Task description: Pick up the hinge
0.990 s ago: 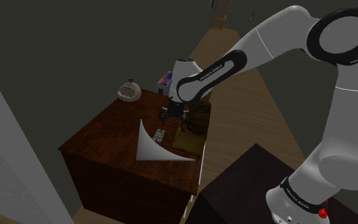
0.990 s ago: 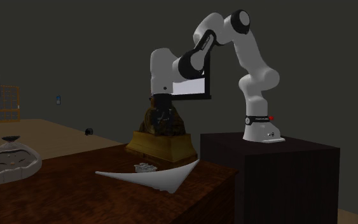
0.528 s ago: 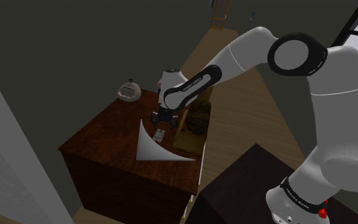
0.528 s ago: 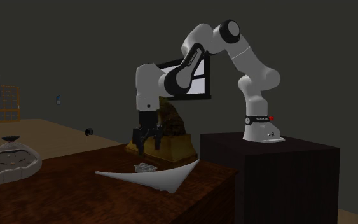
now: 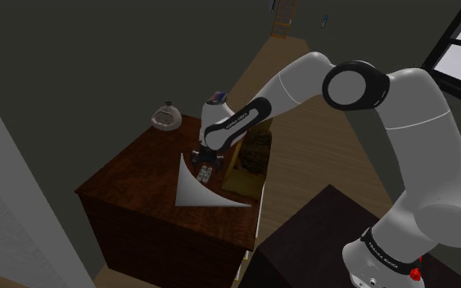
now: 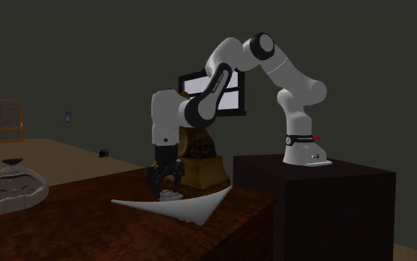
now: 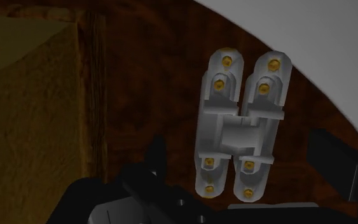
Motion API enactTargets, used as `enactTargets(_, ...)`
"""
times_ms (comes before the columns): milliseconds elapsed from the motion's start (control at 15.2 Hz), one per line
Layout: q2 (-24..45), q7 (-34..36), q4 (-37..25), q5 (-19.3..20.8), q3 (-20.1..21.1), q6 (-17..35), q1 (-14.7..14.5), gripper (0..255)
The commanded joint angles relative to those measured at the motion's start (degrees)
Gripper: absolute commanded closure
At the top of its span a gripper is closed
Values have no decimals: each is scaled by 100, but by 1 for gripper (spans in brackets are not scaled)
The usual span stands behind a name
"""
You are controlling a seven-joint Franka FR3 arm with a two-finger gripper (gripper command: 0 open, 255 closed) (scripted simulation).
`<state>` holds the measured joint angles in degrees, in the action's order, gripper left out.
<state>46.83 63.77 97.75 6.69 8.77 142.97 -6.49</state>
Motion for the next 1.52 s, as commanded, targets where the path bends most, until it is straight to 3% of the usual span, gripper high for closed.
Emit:
enactTargets(0, 188, 6, -96, 18, -23, 94, -22, 0)
enactTargets(132, 188, 6, -96, 18, -24, 94, -22, 0)
enactTargets(198, 191, 2, -100, 18, -24, 93, -18, 255)
enactTargets(792, 188, 7, -96, 19, -23, 94, -21, 255)
enactTargets(1452, -450, -18, 136, -56, 64, -313, 48, 255)
